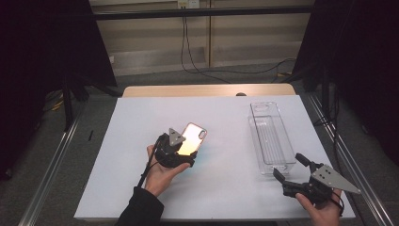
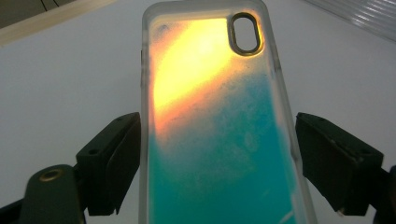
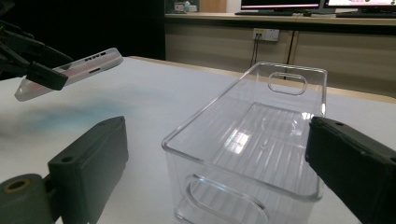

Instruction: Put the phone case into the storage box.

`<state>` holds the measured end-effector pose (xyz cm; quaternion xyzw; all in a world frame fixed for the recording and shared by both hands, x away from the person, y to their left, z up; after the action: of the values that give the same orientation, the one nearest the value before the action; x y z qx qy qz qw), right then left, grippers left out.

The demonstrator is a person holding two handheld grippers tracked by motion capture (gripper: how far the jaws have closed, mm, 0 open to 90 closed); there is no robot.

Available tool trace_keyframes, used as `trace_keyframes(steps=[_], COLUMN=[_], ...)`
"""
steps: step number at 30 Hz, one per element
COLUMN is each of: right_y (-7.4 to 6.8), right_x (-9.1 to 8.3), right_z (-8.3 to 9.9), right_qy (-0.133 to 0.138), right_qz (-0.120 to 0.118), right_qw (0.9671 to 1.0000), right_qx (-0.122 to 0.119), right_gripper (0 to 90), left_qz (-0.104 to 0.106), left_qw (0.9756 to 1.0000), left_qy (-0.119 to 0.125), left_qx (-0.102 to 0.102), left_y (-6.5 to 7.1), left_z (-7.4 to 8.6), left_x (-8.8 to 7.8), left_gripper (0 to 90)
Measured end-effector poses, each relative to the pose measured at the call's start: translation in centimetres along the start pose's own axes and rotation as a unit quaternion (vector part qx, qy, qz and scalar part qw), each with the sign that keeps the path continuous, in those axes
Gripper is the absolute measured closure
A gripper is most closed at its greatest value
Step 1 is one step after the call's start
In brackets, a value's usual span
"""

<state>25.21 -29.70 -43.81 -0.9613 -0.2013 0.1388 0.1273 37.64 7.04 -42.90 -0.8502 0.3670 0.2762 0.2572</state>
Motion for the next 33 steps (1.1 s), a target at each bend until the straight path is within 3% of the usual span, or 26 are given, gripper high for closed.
trace_keyframes(steps=[6,12,19,21,23,26,28,33], right_y=[-0.9,-1.8,-3.0,-3.2,-3.8,-4.1,-4.3,-5.0], right_x=[0.1,0.6,1.2,1.3,1.7,2.0,2.3,3.0], right_z=[-0.3,-0.1,-0.4,-0.4,-0.3,-0.2,-0.2,-0.2], right_qy=[-0.001,-0.015,-0.019,-0.021,-0.038,-0.041,-0.047,-0.044], right_qz=[-0.015,-0.03,-0.047,-0.05,-0.06,-0.065,-0.069,-0.072], right_qw=[0.9999,0.9994,0.9985,0.9983,0.9973,0.997,0.9964,0.9963], right_qx=[0.005,-0.008,-0.018,-0.022,-0.016,-0.011,-0.007,0.018], right_gripper=[5.6,7.4,7.1,7.5,9.1,9.1,9.1,6.9], left_qz=[-0.014,-0.02,-0.025,-0.018,-0.016,-0.017,-0.014,-0.01], left_qw=[0.9998,0.9996,0.9991,0.9991,0.9989,0.9983,0.9983,0.9978], left_qy=[0.007,0.017,0.03,0.032,0.032,0.039,0.043,0.045], left_qx=[0.012,0.008,0.015,0.022,0.031,0.041,0.037,0.047], left_y=[0.6,0.6,1.6,1.9,2.4,2.9,3.2,3.9], left_z=[0.4,1.0,1.2,0.9,0.8,0.4,0.2,-0.2], left_x=[-1.2,-2.3,-2.3,-2.1,-1.9,-1.7,-1.6,-1.5], left_gripper=[17.0,17.0,17.0,17.0,17.0,17.0,17.0,17.0])
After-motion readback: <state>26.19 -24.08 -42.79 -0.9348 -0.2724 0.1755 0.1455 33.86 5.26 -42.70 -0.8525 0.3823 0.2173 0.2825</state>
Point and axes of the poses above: each handheld gripper's, and its own axes: x roughly forward along the jaws, z roughly out of its underside, y roughly to its right, the point moved 3 cm from there along x, roughly forward along the jaws, and after that the axes turned 15 degrees about x, right-handed, at the moved point
